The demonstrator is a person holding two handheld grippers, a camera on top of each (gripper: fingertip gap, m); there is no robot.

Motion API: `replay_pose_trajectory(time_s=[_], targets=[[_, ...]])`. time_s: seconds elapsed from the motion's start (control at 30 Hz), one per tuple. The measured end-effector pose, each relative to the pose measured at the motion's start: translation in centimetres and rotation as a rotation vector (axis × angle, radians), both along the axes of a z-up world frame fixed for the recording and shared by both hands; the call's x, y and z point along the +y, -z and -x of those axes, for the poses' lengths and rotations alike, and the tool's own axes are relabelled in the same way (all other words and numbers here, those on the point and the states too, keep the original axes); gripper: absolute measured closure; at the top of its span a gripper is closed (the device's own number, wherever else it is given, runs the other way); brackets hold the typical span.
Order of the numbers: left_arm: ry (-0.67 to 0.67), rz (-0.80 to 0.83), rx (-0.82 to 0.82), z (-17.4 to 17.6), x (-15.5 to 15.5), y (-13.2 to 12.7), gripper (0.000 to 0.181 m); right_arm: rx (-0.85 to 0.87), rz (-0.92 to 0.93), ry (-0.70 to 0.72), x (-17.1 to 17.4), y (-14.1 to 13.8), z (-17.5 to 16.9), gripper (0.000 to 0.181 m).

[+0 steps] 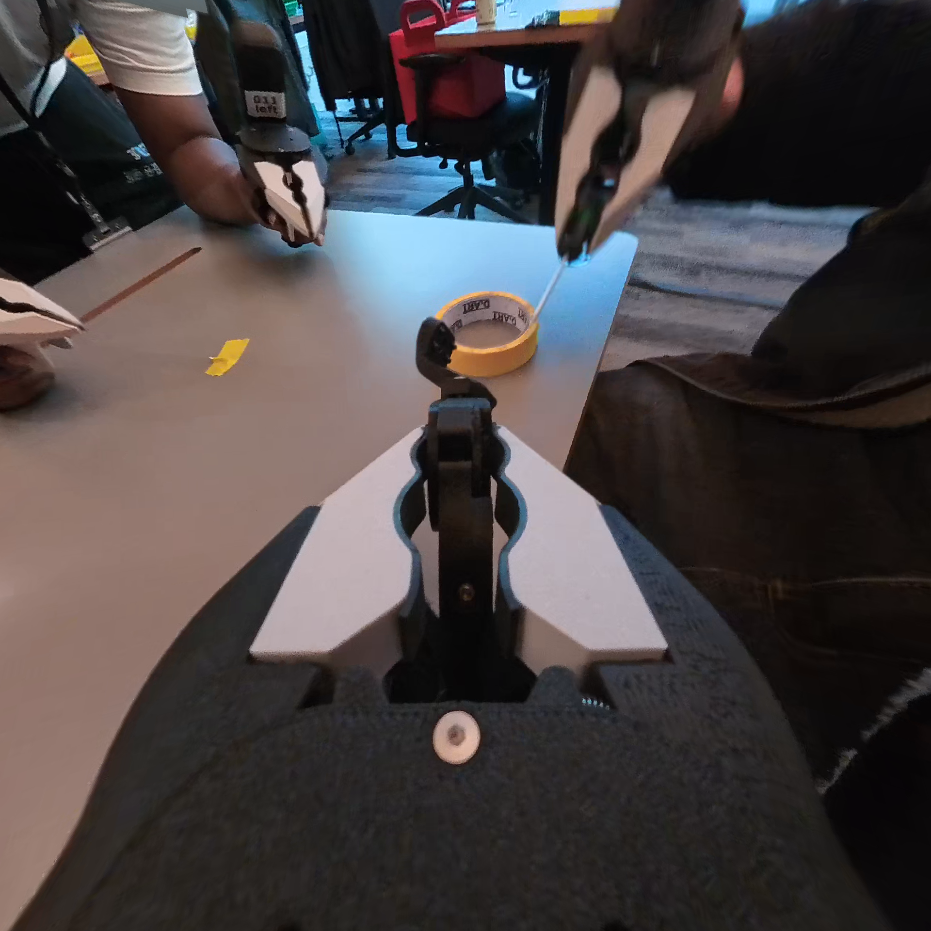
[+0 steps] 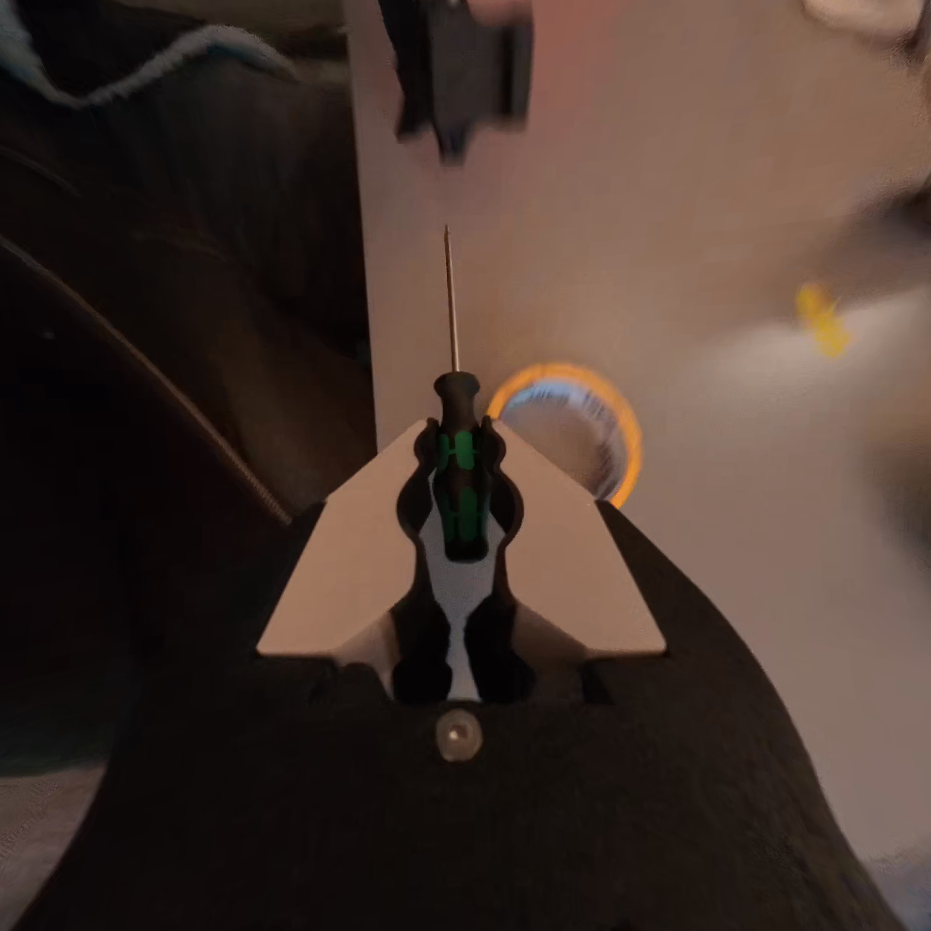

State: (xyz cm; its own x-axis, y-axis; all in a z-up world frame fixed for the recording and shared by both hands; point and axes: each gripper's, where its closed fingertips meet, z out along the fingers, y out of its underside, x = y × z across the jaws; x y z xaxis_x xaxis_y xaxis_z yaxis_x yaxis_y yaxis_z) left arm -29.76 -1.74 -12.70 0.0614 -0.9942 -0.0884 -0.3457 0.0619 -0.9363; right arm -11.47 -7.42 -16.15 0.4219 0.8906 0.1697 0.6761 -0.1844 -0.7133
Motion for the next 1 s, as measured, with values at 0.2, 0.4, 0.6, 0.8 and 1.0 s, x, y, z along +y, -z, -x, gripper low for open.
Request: replay_pose_trajectory(time_s=[0.2,0.4,0.6,0.8,1.0], targets=[[0.014,-0.029,0.022,0.0,-0.6,-0.1,0.16,-0.584,-0.443,-0.296,5.7,-8.9,5.5,0.165],[0.014,0.009,0.005,0.5,-0.6,-0.6,0.159,-0.809,-0.629,-0.501,6.6,-9.2,8.2,0.165],[0.021,0.039,0.004,0.6,-0.5,-0.5,0.159,-0.825,-0.663,-0.526,6.4,-8.8,9.0,0.165],[0.019,0.037,0.012,0.7,-0.4,-0.4,0.159,-0.801,-0.653,-0.548,5.9,-9.1,9.6,0.165],[0.022,0.031,0.015,0.7,-0.4,-0.4,0.16,-0.815,-0.646,-0.564,6.0,-8.9,9.7,0.165]])
